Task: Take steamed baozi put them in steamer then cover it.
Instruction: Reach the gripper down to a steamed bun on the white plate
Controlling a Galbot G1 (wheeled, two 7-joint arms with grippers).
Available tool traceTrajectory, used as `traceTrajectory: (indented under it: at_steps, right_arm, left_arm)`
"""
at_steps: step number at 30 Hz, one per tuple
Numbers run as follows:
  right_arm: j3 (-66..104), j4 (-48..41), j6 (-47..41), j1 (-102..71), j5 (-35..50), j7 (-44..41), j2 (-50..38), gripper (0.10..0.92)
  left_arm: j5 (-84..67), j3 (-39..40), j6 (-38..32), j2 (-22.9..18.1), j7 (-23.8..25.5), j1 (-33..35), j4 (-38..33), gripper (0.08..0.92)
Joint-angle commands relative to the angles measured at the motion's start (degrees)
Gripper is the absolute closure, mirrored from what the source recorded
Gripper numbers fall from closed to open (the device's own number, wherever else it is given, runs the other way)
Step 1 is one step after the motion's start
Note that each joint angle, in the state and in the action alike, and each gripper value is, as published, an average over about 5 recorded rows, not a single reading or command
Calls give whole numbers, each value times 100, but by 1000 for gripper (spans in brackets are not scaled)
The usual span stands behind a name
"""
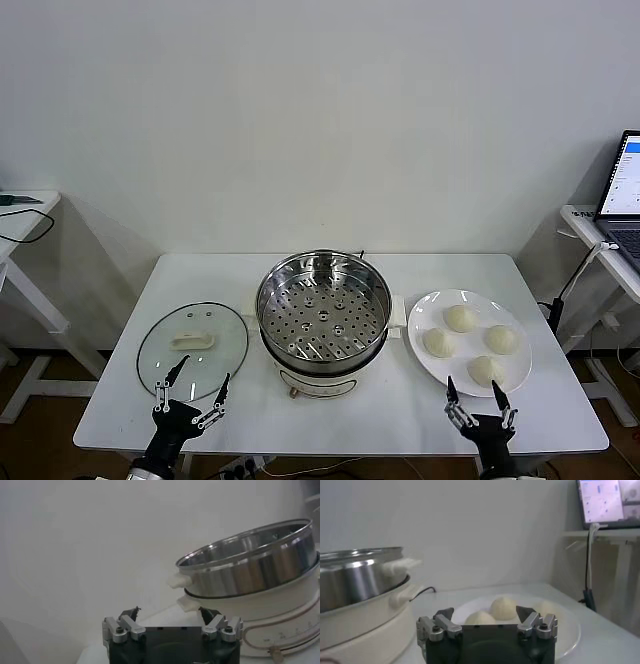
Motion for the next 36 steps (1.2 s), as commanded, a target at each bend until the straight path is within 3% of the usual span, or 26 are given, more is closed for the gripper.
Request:
traceTrajectory:
  at_steps: [1,9,15,19,24,32,36]
  right_arm:
    - [247,-60,-512,848,215,195,-376,203]
    - [-608,-1405,-1261,3414,1318,458,-1541,203]
    - [-1804,-2873,-1361,5122,1868,-311,-2019,203]
    - [-2664,-3656,-1583,5953,1911,-1970,-2473,203]
    - [-3829,-4377,-1550,6878,1176,-4246,-2912,203]
    - [-5507,-5418,-1025,8643,-880,-7610,-2954,203]
    - [-6127,-5755,-762,9233,-1796,-8444,-2739,203]
  left_arm:
    - [2,-1,-9,-5,-6,17,-80,177]
    - [10,-1,-5,-29,-5,76,-175,177]
    - [-5,-14,27,-40,-11,119,-243,177]
    - [-17,-16,63,-36,-21,149,-287,177]
    - [-17,-13,69,-49,-29,161,-298,177]
    - [-20,-33,52,-103,-47,187,-302,177]
    - [-24,-67,47,-136,-61,207,-291,177]
